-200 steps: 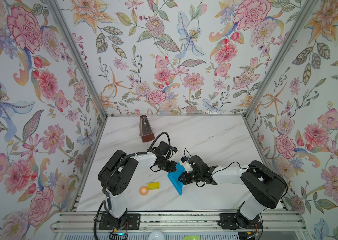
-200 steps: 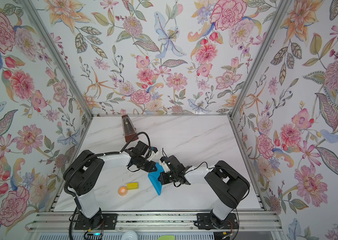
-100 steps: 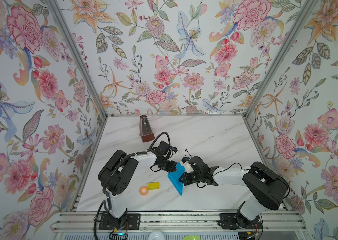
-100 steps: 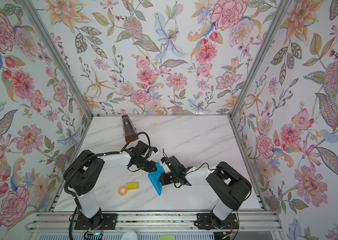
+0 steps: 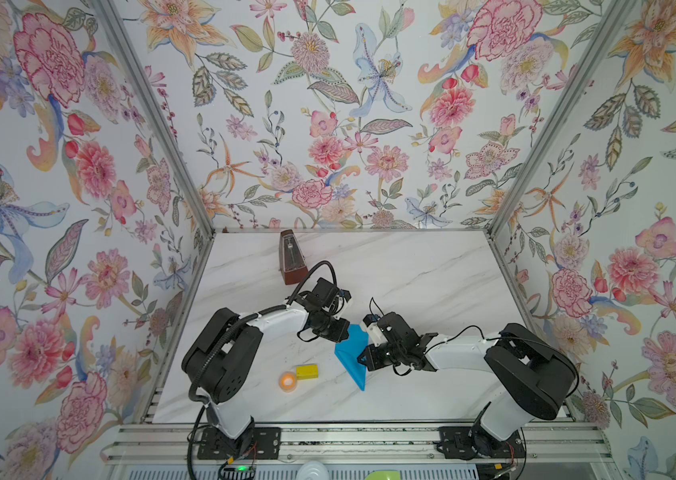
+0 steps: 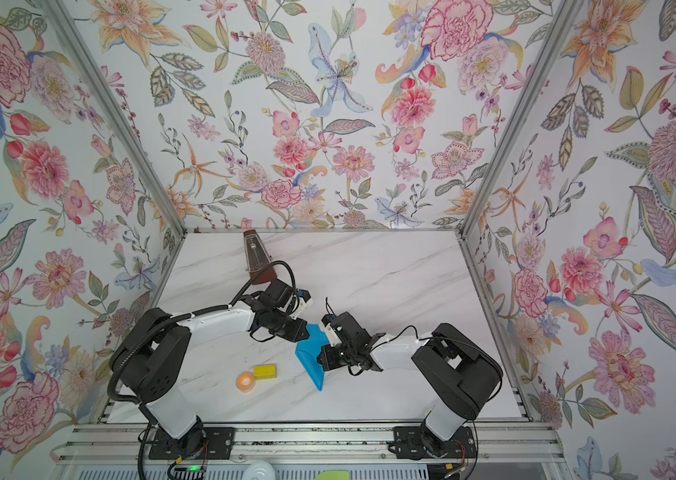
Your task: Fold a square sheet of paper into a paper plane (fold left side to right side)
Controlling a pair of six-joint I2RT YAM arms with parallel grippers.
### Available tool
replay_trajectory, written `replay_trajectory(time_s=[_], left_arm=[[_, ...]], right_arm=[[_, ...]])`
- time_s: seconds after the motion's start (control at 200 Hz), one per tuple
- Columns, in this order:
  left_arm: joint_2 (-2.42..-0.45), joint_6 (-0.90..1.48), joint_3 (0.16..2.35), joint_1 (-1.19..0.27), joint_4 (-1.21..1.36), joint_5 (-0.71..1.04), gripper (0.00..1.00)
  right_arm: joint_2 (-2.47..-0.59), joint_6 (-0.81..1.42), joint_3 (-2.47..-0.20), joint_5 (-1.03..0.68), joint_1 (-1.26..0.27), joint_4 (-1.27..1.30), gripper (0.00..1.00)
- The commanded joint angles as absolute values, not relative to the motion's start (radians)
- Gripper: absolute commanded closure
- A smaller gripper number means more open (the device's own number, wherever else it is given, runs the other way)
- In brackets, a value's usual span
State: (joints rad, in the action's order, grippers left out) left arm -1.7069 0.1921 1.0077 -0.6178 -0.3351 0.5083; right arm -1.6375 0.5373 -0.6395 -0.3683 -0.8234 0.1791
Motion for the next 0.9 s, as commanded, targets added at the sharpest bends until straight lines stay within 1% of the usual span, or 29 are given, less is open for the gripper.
replay_trajectory(time_s=[0.0, 0.165, 0.195, 0.38, 0.661, 0.896], left_arm=[[-1.612, 0.257, 0.963, -0.637, -0.376, 0.484, 0.9], [-1.571, 0.346, 0.87, -0.72, -0.348, 0.456, 0.9], [-1.535, 0.357, 0.854, -0.73, -0.338, 0.46, 0.9], [-1.554, 0.412, 0.819, -0.786, -0.269, 0.475, 0.9], [-1.631, 0.415, 0.829, -0.797, -0.231, 0.488, 0.91], [-1.632, 0.41, 0.791, -0.798, -0.242, 0.48, 0.93]], right_arm=[[-1.673, 0.552, -0.611, -0.354, -0.828, 0.15, 0.94], [-1.675, 0.555, -0.612, -0.355, -0.828, 0.15, 0.94], [-1.674, 0.554, -0.612, -0.354, -0.827, 0.153, 0.94], [-1.68, 0.55, -0.619, -0.363, -0.827, 0.143, 0.94], [-1.679, 0.555, -0.612, -0.361, -0.826, 0.145, 0.94], [-1.679, 0.552, -0.611, -0.36, -0.825, 0.144, 0.94]])
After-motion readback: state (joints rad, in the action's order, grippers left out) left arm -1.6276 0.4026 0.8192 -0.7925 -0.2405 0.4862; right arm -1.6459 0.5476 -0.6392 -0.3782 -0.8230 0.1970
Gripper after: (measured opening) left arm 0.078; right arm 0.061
